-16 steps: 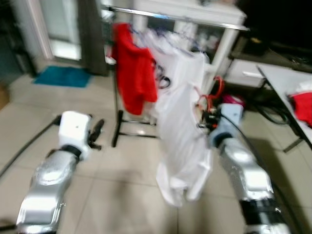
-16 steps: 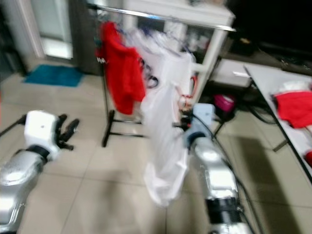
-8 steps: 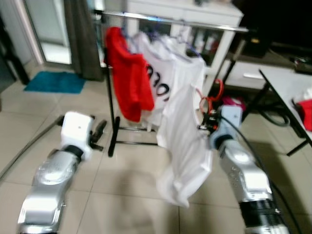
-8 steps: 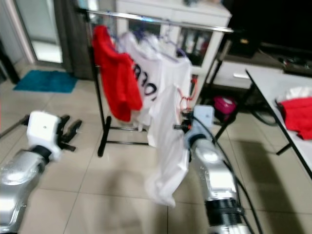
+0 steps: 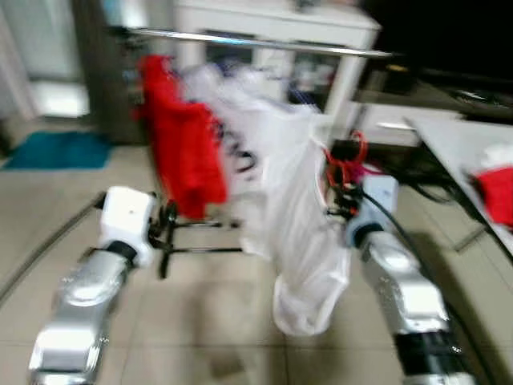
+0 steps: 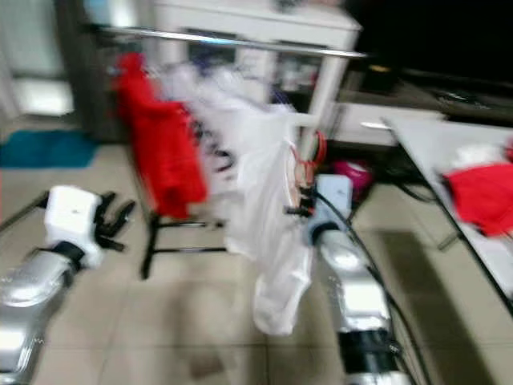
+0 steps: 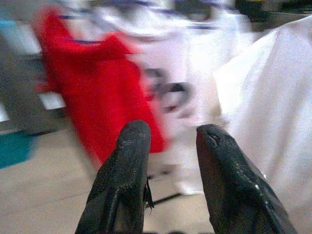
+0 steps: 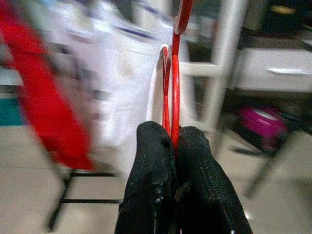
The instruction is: Hang hanger
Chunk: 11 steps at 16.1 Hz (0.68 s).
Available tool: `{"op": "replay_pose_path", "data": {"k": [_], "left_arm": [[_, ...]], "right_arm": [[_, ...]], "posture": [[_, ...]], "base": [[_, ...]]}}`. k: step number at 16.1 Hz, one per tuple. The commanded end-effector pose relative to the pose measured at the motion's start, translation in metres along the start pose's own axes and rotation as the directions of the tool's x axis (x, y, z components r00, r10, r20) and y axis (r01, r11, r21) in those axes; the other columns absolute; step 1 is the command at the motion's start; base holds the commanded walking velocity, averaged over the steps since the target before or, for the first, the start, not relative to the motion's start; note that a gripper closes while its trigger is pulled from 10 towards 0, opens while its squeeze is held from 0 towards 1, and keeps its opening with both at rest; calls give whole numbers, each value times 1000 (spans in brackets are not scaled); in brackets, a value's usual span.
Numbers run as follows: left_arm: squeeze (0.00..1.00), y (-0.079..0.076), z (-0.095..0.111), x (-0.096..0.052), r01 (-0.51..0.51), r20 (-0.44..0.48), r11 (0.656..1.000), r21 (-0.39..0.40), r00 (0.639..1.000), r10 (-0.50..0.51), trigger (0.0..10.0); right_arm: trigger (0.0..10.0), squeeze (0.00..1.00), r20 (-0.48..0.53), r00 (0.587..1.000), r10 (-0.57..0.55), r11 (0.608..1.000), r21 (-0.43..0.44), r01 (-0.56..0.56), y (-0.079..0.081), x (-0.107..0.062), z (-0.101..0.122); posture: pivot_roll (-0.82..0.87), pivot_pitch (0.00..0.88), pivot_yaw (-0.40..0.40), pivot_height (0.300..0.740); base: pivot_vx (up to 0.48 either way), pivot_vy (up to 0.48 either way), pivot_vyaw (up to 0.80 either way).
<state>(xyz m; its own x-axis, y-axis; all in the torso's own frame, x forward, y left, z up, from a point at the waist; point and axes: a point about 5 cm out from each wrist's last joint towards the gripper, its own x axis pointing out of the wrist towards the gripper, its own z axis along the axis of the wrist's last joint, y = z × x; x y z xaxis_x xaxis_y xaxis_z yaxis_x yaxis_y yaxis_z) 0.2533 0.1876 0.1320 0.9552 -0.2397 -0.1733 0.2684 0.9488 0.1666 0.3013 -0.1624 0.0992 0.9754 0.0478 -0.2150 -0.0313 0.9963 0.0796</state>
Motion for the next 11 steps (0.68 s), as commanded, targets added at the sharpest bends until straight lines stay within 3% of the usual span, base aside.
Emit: {"op": "replay_pose_path", "data": {"k": [1, 11], "left_arm": [[0, 3, 1, -2, -8, 2, 1000, 14, 1000, 8, 10000], [0, 4, -1, -4, -8, -6, 1000, 16, 1000, 8, 10000]], "right_arm": [[10000, 0, 46, 999, -7, 1000, 0, 7, 0, 0, 11], [10000, 0, 50, 999, 1, 1000, -15, -1, 0, 0, 12]], "posture": [[31, 0, -91, 740], [38, 0, -94, 740]], "base": [[379, 0, -800], [372, 0, 0]]}}
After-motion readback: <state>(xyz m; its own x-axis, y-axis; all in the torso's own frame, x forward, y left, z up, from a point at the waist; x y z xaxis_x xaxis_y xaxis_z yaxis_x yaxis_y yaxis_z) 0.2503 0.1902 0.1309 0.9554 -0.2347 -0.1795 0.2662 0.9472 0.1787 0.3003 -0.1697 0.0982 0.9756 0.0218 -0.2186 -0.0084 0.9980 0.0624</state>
